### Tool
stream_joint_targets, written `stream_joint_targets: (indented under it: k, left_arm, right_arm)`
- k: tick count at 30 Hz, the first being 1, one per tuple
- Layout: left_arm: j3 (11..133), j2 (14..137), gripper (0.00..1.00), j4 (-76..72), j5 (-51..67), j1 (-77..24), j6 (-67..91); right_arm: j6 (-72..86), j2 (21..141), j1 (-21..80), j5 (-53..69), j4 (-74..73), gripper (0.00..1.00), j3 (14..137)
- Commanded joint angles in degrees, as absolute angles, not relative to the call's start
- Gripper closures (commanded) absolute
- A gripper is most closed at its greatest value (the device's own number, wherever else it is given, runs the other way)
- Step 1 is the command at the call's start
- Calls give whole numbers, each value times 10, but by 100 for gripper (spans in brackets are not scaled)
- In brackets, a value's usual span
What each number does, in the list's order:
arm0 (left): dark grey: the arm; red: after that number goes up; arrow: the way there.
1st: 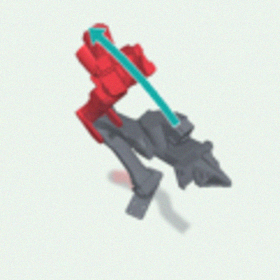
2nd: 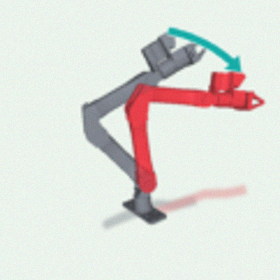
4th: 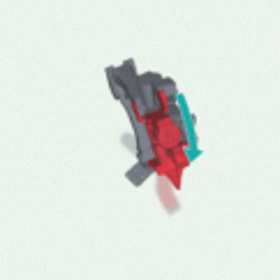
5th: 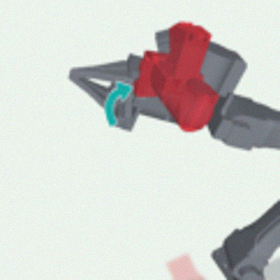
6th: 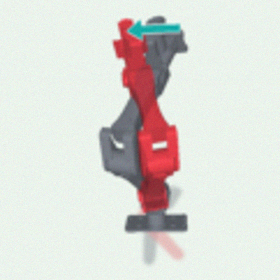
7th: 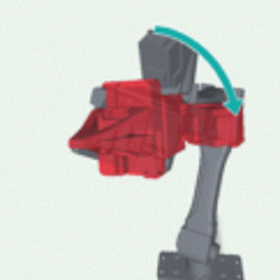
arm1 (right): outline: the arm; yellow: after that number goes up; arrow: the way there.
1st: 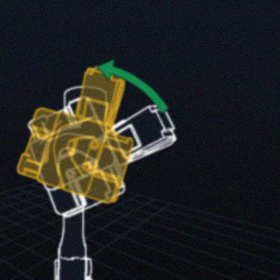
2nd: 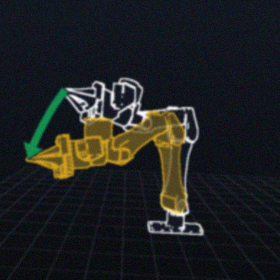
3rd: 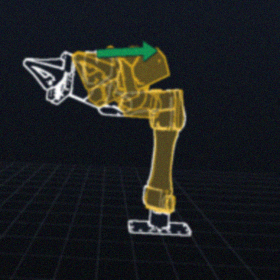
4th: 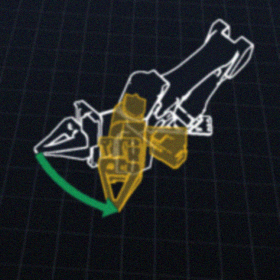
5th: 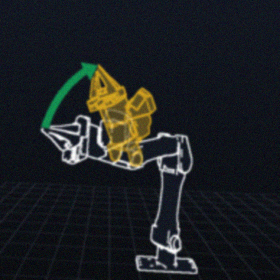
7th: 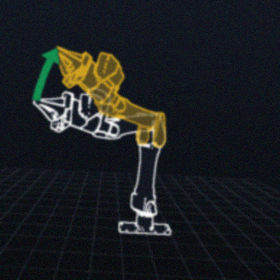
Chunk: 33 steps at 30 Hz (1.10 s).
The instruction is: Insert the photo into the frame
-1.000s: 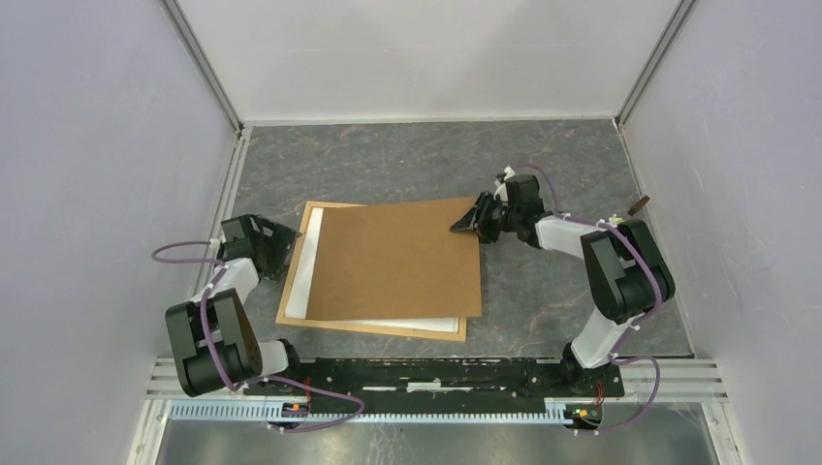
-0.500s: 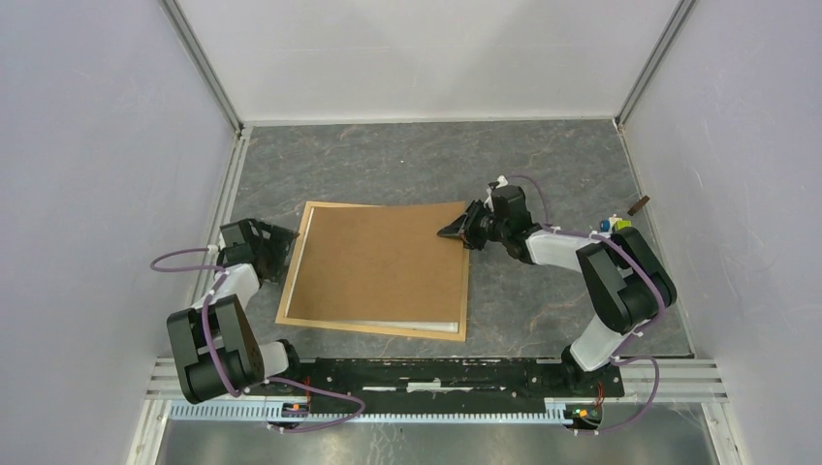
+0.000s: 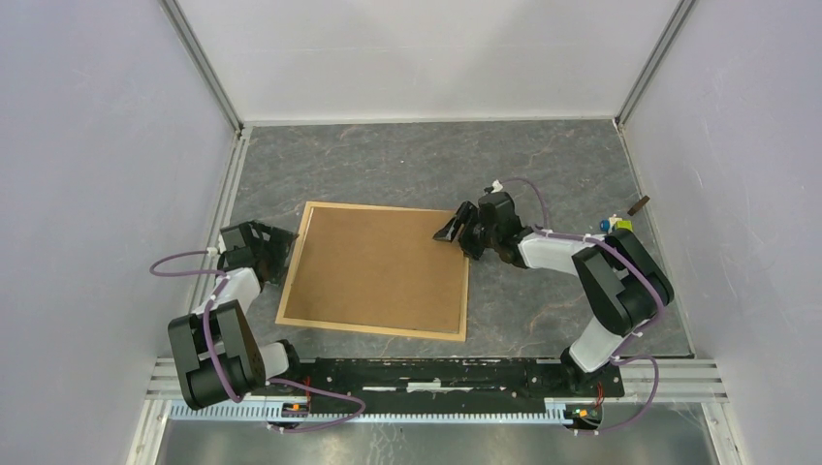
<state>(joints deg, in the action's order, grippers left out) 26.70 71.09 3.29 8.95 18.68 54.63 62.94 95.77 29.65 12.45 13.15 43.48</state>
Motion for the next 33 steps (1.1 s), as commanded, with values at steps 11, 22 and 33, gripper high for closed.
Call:
stream_joint_targets:
  k: [11,22,33]
  left_arm:
    - [249,709,0,109,65,187,538]
    - [247,700,0,115,56,187,531]
    - [241,694,0,120,53,187,529]
  right_arm:
    - [381,970,302,90,-93,10,587]
    - [304,996,314,99,-162,10,646]
    - [286,977,314,106,-166,10,623]
